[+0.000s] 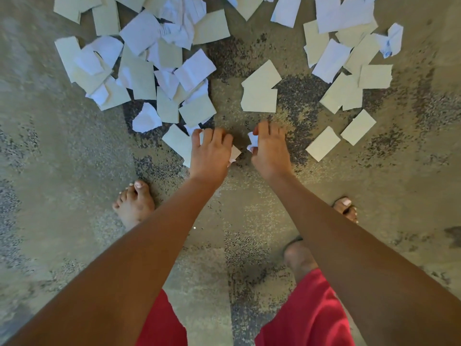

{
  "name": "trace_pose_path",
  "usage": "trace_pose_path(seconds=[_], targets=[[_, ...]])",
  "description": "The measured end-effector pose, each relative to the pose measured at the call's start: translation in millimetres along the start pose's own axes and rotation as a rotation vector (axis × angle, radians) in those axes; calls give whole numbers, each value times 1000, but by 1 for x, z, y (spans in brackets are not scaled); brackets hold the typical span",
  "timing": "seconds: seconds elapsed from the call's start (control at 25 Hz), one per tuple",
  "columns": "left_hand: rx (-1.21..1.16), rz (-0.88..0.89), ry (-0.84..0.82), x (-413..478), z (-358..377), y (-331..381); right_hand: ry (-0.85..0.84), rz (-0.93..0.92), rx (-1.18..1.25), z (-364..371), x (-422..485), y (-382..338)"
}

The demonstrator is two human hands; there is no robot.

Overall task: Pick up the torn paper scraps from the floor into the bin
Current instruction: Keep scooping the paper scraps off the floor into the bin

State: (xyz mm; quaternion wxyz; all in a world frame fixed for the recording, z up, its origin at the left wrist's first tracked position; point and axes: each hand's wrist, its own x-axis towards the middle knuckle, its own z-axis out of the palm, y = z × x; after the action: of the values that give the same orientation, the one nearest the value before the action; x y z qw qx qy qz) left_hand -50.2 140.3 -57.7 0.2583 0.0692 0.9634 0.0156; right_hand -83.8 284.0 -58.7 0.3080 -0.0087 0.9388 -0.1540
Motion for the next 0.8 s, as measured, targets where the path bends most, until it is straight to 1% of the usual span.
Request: trace_pose_path(seconds=[0.12, 0.2, 0.32, 0.48, 0.6, 0.8], targets=[[-7, -60, -40, 5, -5, 5, 8, 42, 171, -9, -4, 1], [-21, -68, -76, 8, -10, 5, 30, 12, 168, -22, 1, -1], [-76, -36, -71, 14, -20, -1, 40, -100, 3, -46, 29, -8], [-241, -49, -31, 18, -37, -18, -76, -221, -357, -69, 77, -20], [-466, -93, 11, 18, -51, -34, -94, -231, -503, -69, 94, -26], [-1060, -302, 190, 18, -70, -75, -75, -225, -623, -68, 96, -30]])
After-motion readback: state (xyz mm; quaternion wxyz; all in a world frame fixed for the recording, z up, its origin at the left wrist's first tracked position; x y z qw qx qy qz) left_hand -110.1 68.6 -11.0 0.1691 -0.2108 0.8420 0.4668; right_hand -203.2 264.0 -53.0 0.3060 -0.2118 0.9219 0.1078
